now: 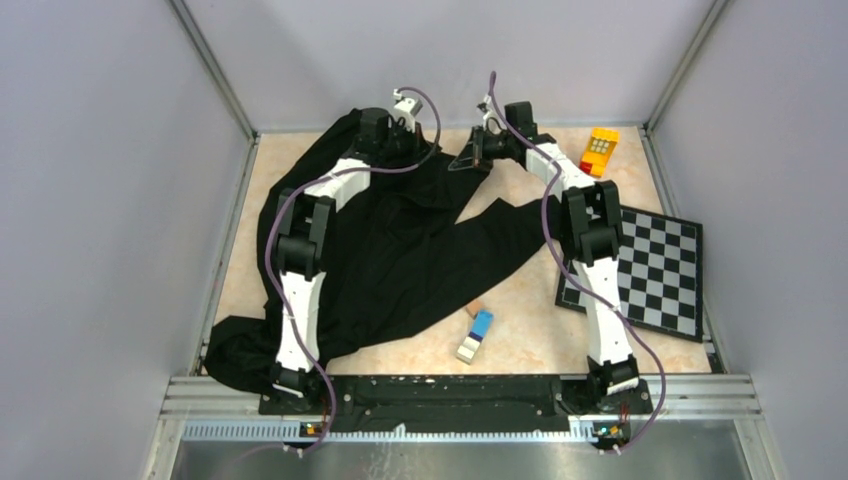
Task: Zip up the jacket
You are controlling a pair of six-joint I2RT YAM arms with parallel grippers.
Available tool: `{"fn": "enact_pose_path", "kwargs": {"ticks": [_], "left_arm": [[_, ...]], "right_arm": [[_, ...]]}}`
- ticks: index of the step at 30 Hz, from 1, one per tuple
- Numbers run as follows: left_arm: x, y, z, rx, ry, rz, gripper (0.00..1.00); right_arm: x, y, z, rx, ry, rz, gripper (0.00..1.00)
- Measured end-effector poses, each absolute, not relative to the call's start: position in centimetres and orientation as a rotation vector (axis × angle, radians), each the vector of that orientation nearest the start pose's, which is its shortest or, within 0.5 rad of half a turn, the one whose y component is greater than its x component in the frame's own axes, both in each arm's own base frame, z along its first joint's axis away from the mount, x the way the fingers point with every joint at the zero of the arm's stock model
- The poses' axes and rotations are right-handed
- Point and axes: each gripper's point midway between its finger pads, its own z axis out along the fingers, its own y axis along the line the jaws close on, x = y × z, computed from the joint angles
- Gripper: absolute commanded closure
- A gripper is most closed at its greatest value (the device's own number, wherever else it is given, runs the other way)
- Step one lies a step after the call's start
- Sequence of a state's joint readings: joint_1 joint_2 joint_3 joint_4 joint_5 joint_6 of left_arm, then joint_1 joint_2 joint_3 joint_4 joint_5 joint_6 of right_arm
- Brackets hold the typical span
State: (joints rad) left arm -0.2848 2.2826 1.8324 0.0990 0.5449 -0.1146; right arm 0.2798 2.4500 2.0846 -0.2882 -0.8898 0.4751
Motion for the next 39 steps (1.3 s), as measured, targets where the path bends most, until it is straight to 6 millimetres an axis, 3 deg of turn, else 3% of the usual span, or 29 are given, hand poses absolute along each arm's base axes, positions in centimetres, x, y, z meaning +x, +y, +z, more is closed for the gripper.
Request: {"fn": "enact_pose_path", "kwargs": {"ticks": [4,8,16,24,39], "left_arm": [[56.4,-27.5,13.6,0.568,1.876,-0.862,1.00],[55.5,-27.6,13.6,0.586,1.869,-0.890,1.00],[55.5,-27.7,15.4,0.595,1.822,-0.884,1.00],[55.4,-27.8,15.4,0.612,1.814,-0.889,1.00],[55.3,-27.7,15.1,0.626,1.815,-0.882,1.00]], "right_arm": [[52.6,30.8,12.6,-0.342,2.238,1.411,1.00],[52.4,30.9,12.2,-0.347,2.243,1.432,1.00],[51.9,31.2,11.5,-0.341,2.254,1.470,1.00],[52.2,31.5,11.9,-0.316,2.223,1.504,1.00],[51.7,31.5,9.5,-0.212,2.238,1.556,1.00]]}}
